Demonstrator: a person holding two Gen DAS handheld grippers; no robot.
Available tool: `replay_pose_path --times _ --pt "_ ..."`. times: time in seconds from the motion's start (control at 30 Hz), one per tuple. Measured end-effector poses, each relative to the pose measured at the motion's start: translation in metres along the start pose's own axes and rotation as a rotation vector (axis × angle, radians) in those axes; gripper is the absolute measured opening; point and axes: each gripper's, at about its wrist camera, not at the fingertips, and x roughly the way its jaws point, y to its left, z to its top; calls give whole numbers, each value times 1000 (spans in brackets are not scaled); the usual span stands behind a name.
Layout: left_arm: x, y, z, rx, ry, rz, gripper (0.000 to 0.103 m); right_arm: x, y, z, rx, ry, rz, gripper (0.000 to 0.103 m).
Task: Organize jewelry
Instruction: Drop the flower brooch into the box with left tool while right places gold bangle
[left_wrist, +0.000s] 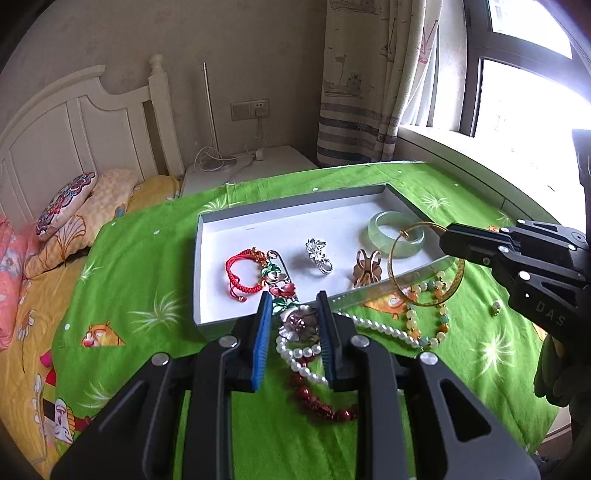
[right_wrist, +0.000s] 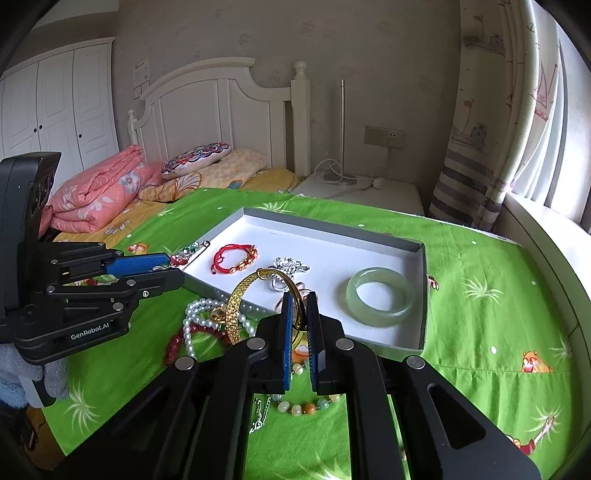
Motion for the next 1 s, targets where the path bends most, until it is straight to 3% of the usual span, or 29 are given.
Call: replay_pose_path --times 0.5,1.0 --pt "59 10 40 14 33 89 23 60 -32 38 53 30 -17 9" --pt "113 18 59 -4 91 105 23 119 -52 54 103 116 -22 9"
